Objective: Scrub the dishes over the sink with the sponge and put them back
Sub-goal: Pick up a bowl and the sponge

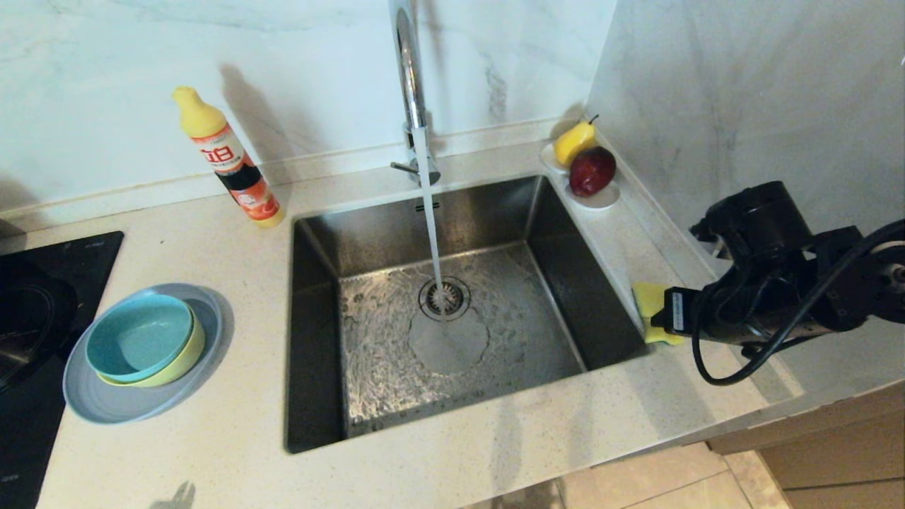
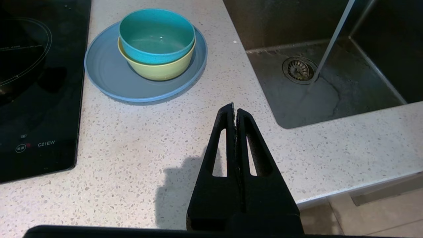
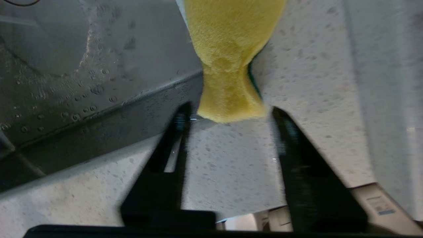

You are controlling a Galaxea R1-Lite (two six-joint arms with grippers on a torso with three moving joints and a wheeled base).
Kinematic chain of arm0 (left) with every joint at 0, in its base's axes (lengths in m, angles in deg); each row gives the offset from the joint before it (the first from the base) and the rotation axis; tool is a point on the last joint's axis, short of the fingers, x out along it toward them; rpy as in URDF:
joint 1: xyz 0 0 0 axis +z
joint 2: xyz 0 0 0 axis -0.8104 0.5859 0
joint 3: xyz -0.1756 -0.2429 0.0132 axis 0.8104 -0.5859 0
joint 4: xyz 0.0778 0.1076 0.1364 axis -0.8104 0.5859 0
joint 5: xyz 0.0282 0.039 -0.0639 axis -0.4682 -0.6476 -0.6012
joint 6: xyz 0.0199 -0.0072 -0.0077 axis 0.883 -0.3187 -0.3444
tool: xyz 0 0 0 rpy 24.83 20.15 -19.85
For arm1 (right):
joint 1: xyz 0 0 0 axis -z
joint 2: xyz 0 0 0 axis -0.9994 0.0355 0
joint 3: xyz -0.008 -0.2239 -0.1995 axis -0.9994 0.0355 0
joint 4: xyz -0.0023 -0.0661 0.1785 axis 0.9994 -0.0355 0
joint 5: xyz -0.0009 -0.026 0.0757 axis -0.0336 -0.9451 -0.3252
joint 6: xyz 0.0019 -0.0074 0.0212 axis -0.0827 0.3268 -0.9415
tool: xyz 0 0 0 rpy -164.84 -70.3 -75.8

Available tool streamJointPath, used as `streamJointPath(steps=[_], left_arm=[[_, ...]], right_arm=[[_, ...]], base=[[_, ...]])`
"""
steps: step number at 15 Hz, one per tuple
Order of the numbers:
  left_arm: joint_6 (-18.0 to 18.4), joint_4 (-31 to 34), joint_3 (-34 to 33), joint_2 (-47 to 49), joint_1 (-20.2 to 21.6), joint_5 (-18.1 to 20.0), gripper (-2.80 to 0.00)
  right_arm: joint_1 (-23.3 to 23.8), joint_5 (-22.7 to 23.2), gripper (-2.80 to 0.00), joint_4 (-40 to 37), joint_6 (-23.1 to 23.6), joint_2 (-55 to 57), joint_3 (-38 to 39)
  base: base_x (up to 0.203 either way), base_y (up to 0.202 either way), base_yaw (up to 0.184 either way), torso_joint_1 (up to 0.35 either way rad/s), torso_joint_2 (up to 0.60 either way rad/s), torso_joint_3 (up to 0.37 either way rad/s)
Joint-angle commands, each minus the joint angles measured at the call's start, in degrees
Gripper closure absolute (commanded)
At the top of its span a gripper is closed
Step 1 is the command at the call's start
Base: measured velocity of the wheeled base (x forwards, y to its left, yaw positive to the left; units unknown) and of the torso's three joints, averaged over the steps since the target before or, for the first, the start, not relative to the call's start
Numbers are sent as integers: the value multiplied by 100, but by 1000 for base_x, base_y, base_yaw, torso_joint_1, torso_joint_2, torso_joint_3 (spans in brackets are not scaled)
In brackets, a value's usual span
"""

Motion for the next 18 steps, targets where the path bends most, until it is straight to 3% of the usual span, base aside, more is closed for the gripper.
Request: streamJointPath(steps=[1,9,11,18], left_arm=[[2,-4,-229,-8,0,-4,0],[2,-4,-229,-8,0,-4,0],[2,-9,-229,-8,0,-4,0],[2,-4,-229,-8,0,-4,0]], right_arm=[[-3,-6,-280,-10,-43,69,-8],[73,30,-280,26,-214,260,-4],[76,29,-280,26,-498,333,-60],[59,65,-280,138,-467,450,-67]], base=[[0,0,0,0,0,0],[0,0,0,0,0,0],[0,0,0,0,0,0],[0,0,0,0,0,0]])
